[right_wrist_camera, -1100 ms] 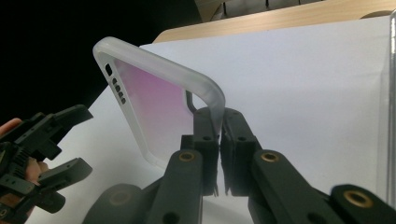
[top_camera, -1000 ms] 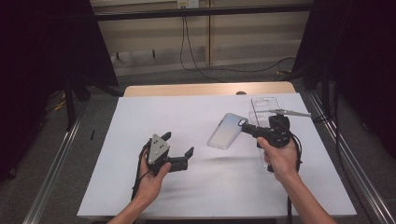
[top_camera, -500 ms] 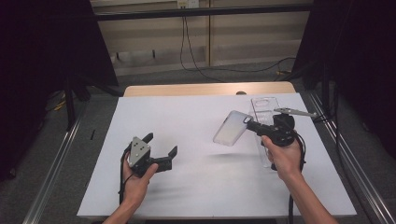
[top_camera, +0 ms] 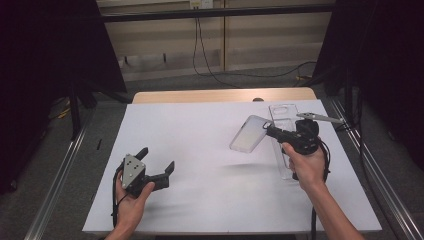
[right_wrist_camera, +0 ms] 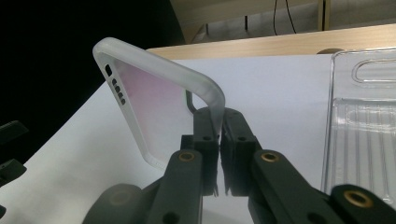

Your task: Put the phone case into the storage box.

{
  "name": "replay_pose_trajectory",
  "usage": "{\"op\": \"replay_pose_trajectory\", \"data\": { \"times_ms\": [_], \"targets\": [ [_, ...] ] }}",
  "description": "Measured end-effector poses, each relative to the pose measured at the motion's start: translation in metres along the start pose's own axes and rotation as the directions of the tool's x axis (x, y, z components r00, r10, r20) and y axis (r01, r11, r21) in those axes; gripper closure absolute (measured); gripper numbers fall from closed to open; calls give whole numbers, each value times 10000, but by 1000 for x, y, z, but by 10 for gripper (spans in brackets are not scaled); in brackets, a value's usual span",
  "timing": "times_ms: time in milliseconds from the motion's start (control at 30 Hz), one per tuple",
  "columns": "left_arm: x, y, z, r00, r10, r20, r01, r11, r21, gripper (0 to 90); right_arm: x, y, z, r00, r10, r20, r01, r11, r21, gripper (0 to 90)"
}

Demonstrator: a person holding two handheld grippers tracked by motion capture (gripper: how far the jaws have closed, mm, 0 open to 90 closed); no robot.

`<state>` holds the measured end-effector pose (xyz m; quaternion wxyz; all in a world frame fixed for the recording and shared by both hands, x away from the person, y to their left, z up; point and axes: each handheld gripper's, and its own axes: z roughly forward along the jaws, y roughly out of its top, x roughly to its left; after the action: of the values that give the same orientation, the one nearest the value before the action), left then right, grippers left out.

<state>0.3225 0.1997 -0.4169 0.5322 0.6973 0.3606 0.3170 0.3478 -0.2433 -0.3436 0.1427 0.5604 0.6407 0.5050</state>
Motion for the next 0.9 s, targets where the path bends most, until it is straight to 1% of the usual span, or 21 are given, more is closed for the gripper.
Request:
{"op": "replay_pose_trajectory", "data": {
  "times_ms": [33,100,133,167,200,233,267,300,400,467,533,567,700,733,833,867,900],
  "targets": [
    [1,0,0,10000,18,-57,-18,10000,-38,38,0,0,0,10000,-18,42,18,10000,-36,858],
    [2,-1,-1,9998,-160,151,161,9998,-116,40,0,1,0,10000,-42,84,43,10000,-79,858],
    [3,-1,-1,9998,-143,156,146,9997,-204,40,1,1,0,9999,-84,132,85,9999,-93,858],
    [3,-1,-2,9995,-135,270,142,9995,-271,40,1,2,1,9998,-114,158,116,9999,-111,858],
    [3,-1,-3,9994,-26,334,38,9994,-338,40,1,2,1,9998,-143,172,145,9998,-116,858],
    [3,-2,-4,9996,-10,284,21,9992,-397,40,1,2,2,9996,-176,212,178,9998,-104,858],
    [4,-3,-5,9994,-89,340,104,9990,-443,42,1,2,2,9994,-219,259,221,9997,-99,858],
    [5,-4,-6,9989,-252,398,268,9987,-423,42,0,2,2,9994,-214,280,217,9997,-107,858],
    [8,-9,-9,9989,-320,351,330,9991,-276,40,-2,4,3,9987,-286,418,292,9995,-116,858],
    [10,-13,-8,9991,-270,318,276,9995,-166,40,-3,6,3,9979,-394,522,401,9991,-118,858],
    [11,-15,-7,9981,-547,289,549,9985,-78,43,-5,8,3,9978,-335,564,344,9993,-144,858],
    [11,-15,-6,9978,-594,309,597,9982,-74,43,-6,9,3,9977,-324,594,335,9993,-175,858],
    [8,-14,-9,9978,-569,335,574,9983,-124,41,-10,14,0,9974,-285,657,305,9991,-306,858],
    [8,-14,-10,9984,-485,305,489,9987,-107,40,-11,15,-1,9972,-289,683,312,9990,-332,858],
    [5,-14,-14,9981,-537,317,542,9984,-142,38,-13,15,-3,9970,-248,737,275,9990,-351,858],
    [5,-13,-15,9983,-472,329,478,9987,-150,38,-14,16,-4,9970,-257,736,285,9989,-363,858],
    [5,-13,-16,9981,-529,325,536,9984,-199,39,-14,16,-5,9968,-242,764,274,9988,-409,858]
  ]
}}
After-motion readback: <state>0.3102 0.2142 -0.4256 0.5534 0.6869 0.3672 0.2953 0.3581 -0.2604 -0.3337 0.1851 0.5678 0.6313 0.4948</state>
